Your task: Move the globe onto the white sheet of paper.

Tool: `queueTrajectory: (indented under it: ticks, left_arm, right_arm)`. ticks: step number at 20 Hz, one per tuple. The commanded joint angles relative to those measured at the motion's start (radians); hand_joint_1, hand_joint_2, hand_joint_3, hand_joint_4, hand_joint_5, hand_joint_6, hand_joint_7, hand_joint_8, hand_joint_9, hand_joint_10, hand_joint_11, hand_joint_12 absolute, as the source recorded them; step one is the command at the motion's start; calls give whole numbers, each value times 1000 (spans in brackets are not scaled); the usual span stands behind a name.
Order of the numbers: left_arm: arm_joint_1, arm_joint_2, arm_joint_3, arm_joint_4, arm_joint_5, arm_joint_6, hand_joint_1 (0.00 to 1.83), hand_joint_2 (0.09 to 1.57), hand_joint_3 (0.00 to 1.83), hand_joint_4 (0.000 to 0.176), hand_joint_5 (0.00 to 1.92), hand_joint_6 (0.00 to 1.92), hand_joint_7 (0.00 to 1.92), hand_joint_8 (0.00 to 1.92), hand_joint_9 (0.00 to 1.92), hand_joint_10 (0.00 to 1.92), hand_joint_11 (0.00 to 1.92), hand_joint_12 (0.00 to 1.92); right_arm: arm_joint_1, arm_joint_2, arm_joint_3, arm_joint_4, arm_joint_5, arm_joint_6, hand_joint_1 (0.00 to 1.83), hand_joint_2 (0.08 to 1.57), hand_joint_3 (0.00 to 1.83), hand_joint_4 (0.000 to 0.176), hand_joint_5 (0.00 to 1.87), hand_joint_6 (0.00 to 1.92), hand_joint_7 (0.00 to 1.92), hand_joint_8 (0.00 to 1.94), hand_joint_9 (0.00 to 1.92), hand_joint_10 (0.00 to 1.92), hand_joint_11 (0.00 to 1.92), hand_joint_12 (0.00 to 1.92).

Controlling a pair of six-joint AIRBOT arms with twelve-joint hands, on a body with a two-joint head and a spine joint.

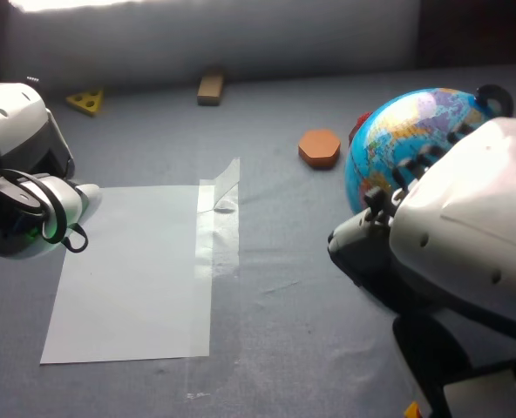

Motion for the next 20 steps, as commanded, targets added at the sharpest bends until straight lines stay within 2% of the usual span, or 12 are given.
queueTrajectory:
  ticks: [1,3,4,6,12,16,17,20]
  left_arm:
    - [-8,0,-2,80,9,4,2,1093,147,0,68,60,45,47,20,59,0,71]
    - [-4,1,-2,80,9,5,2,1093,147,0,68,60,45,47,20,59,0,71]
    - [-2,1,-2,80,9,5,0,1136,61,0,80,21,55,14,31,22,3,19]
    - [2,2,-4,80,9,8,0,1161,12,0,87,3,60,1,38,3,7,11]
    - [14,6,2,84,6,12,0,1172,12,0,86,1,61,0,38,2,5,13]
    - [64,23,2,127,12,-20,0,1173,10,0,85,1,61,0,38,1,6,14]
    - [93,32,1,147,49,-30,0,1174,11,0,86,1,61,1,38,1,6,15]
    - [174,39,-6,222,84,-112,0,1175,10,0,88,1,63,1,39,2,6,16]
  right_arm:
    - [9,1,-7,-57,-14,3,76,1028,257,0,130,209,199,104,99,221,0,427]
    - [11,0,-8,-62,-16,3,76,1028,257,0,130,209,199,104,99,221,0,427]
    - [13,-1,-8,-63,-17,3,66,1096,126,0,167,119,228,34,129,147,0,434]
    - [18,-2,-13,-78,-30,3,74,1147,18,0,201,26,242,1,169,52,0,429]
    - [-2,-19,-24,-129,-73,22,77,1151,9,0,213,18,231,0,172,33,0,402]
    - [-21,-7,-24,-298,-75,170,74,1153,5,0,212,10,228,0,175,23,0,364]
    - [-31,-1,-24,-360,-73,208,74,1154,5,0,211,10,228,0,175,23,0,363]
    - [-72,47,-22,-601,-80,407,75,1154,3,0,202,4,228,0,163,13,0,341]
